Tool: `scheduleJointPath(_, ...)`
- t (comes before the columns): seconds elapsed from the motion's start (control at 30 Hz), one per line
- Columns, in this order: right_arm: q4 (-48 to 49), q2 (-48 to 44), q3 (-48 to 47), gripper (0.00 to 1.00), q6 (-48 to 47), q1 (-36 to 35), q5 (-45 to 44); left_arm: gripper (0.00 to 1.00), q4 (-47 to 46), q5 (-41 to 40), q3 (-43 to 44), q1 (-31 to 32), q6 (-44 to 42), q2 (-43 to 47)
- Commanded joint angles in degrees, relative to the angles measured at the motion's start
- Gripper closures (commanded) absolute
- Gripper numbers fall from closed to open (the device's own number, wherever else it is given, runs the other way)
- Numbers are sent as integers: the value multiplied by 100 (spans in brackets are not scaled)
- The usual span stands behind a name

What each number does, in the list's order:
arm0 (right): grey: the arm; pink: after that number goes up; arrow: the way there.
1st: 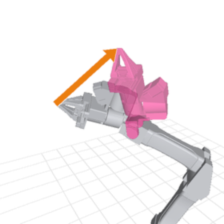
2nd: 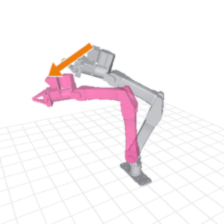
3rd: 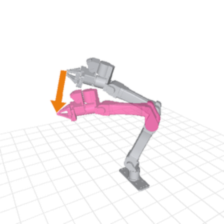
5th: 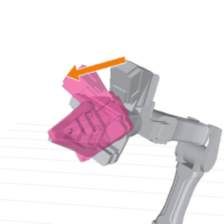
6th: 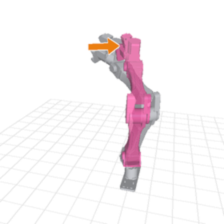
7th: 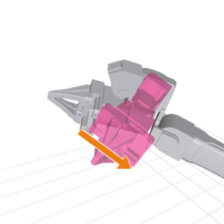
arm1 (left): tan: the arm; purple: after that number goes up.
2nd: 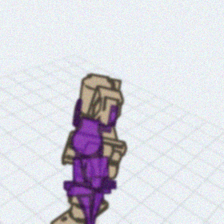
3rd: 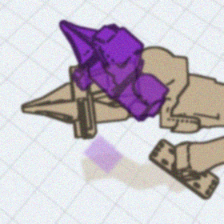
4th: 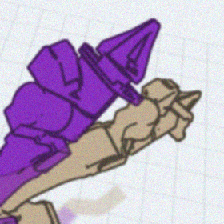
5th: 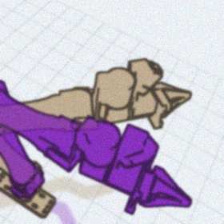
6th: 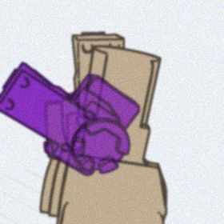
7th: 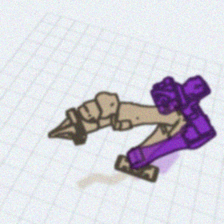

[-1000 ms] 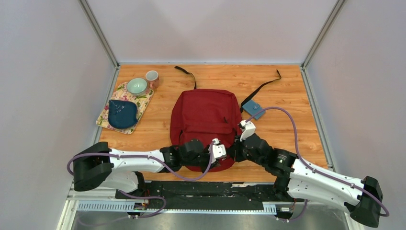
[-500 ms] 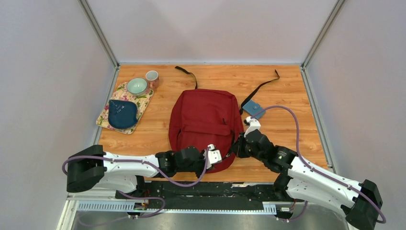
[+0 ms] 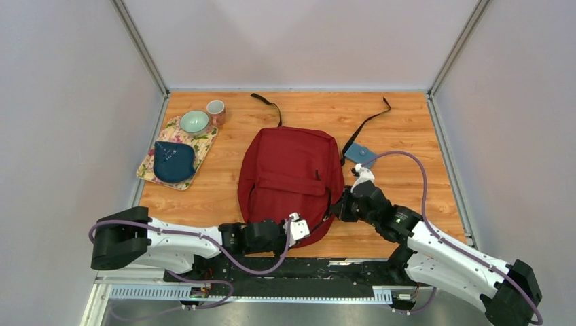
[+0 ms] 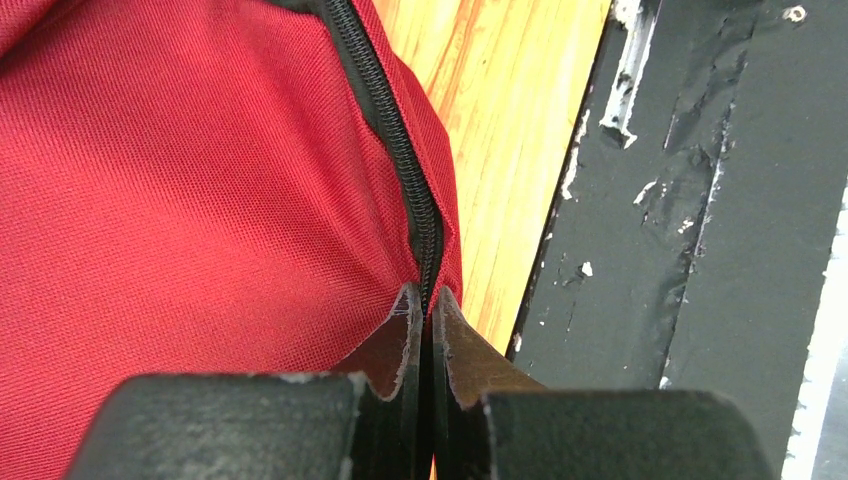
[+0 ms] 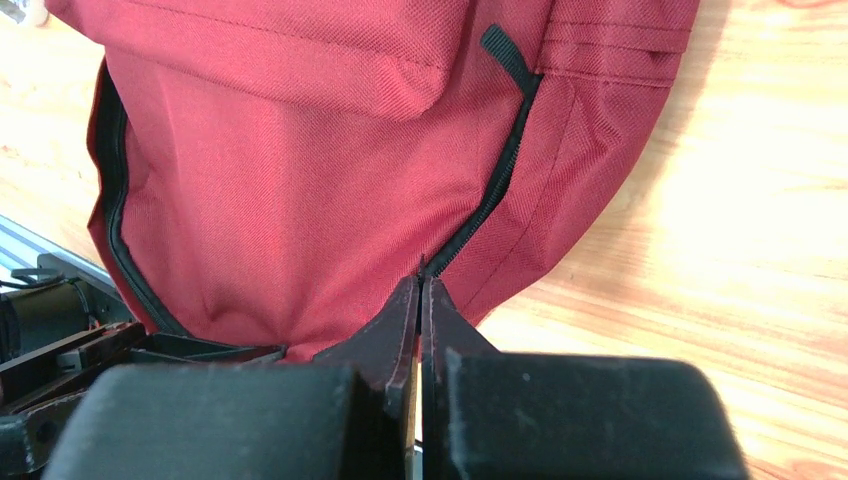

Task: Pack the student bag
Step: Zip the student bag at the center of the board.

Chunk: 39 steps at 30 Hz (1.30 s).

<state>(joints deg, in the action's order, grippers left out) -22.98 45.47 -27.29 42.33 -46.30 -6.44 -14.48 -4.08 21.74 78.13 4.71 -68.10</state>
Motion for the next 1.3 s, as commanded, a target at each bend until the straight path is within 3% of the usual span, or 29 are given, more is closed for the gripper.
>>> scheduleJointPath(0.0,408,-12,22,100,21,148,-358,100,403,101,-398,282,399,-327)
scheduleJointPath(0.2,645,-3,241,100,162,165,-130,99,95,21,-399,405,504,-828)
scheduleJointPath(0.27,795,32,311,100,232,157,97,89,94,-31,-259,423,548,-898)
scheduleJointPath(0.3,830,40,321,100,241,157,194,78,68,-136,-214,423,566,-881)
scheduleJointPath(0.4,857,76,470,100,311,165,406,61,-151,-452,-135,431,540,-679)
scheduleJointPath(0.47,857,93,636,100,346,165,398,56,-248,-629,-47,423,444,-495)
scheduleJointPath(0.7,1094,189,1085,100,434,148,353,48,-564,-814,401,423,-49,-274)
scheduleJointPath(0.9,1498,383,1156,100,522,157,389,47,-723,-612,814,431,-295,-783)
scheduleJointPath(1.27,1288,173,813,100,435,148,310,46,-749,-471,1026,431,-242,-1557)
